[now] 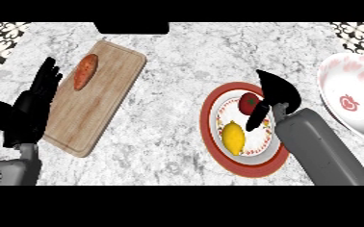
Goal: Pick the tomato from the plate and place it in the bowl
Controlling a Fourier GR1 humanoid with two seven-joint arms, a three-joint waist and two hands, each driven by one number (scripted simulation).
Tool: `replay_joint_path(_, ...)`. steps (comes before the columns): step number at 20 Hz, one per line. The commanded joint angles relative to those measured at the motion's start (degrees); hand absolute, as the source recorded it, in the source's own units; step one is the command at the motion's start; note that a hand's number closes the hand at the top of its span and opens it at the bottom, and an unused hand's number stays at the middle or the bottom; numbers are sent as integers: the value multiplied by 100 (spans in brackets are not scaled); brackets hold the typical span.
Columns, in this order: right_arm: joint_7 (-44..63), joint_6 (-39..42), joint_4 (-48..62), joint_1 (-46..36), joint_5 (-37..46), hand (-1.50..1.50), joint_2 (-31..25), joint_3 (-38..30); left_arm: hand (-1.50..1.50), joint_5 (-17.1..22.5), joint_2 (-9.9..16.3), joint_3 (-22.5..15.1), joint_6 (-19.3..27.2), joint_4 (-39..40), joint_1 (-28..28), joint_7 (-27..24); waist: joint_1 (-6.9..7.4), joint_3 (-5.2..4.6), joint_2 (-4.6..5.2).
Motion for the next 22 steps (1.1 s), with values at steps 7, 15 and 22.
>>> replay_joint_path(7,-333,53,310,316,752,-150,369,-433,0,-250,-238,273,-165,730,-436,-320,-35,-2,7)
replay_joint_path(15,-916,-121,1477,38,1025,150,884,-897,0,-345,-278,348,-248,113,-358,88,1,0,9)
replay_joint_path(22,-2013,-534,2101,67,1300,150,956,-956,0,-465,-417,322,-220,86,-261,129,7,1,8)
